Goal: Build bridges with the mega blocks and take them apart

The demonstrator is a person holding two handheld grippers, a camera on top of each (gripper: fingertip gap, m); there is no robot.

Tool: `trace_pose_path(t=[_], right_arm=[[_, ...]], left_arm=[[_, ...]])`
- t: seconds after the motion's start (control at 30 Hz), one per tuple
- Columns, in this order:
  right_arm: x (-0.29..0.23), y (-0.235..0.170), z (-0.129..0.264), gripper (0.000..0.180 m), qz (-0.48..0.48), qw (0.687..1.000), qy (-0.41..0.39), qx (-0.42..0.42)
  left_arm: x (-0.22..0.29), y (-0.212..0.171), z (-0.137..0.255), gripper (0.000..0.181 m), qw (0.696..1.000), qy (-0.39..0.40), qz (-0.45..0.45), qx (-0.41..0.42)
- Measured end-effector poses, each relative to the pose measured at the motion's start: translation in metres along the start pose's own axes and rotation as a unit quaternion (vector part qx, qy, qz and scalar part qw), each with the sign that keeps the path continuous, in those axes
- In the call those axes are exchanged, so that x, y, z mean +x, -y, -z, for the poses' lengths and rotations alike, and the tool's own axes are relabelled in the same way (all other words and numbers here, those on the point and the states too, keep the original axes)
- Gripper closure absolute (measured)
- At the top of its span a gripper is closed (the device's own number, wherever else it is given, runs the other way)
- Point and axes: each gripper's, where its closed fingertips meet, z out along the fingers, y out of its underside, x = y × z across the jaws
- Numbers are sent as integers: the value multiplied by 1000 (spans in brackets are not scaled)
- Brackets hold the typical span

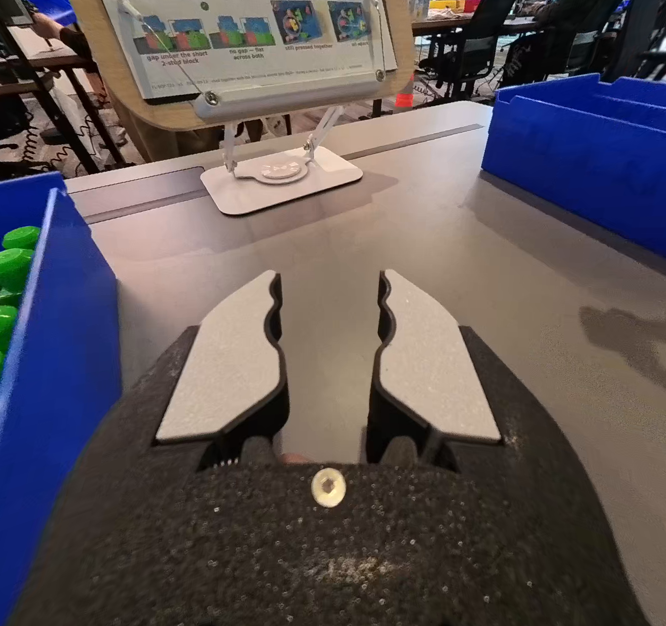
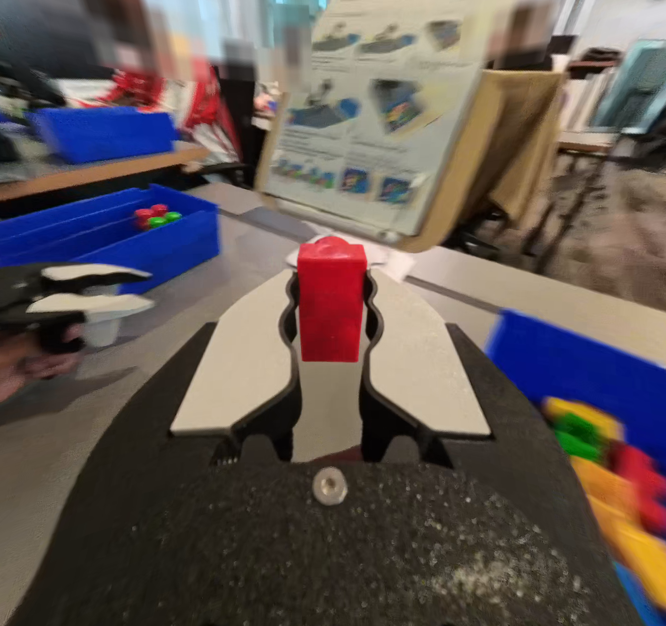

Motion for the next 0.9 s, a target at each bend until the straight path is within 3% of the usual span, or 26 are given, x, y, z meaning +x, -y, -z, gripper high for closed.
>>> trace_pose_path(t=[0.07, 0.13, 0.27, 0.37, 0.43, 0.6, 0.9], right_arm=[[53, 27, 13, 146, -3, 999, -43, -26], [110, 28, 8, 146, -20, 993, -83, -79], [175, -43, -30, 145, -109, 959, -65, -253], [186, -95, -58, 145, -194, 927, -29, -320], [194, -122, -67, 145, -187, 909, -48, -368], [191, -153, -88, 145, -184, 879, -51, -438], [207, -199, -88, 144, -153, 830, -87, -529]], left_arm=[[2, -1, -1, 130, 1000, -6, 3, -4], [3, -2, -2, 130, 1000, -12, 9, -6], [3, -4, -6, 130, 999, -20, 22, -16], [1, -6, -8, 130, 999, -21, 29, -23], [-1, -8, -8, 130, 999, -23, 35, -26], [-3, -10, -7, 130, 998, -30, 42, -30], [-4, -14, -5, 130, 998, -30, 32, -37]])
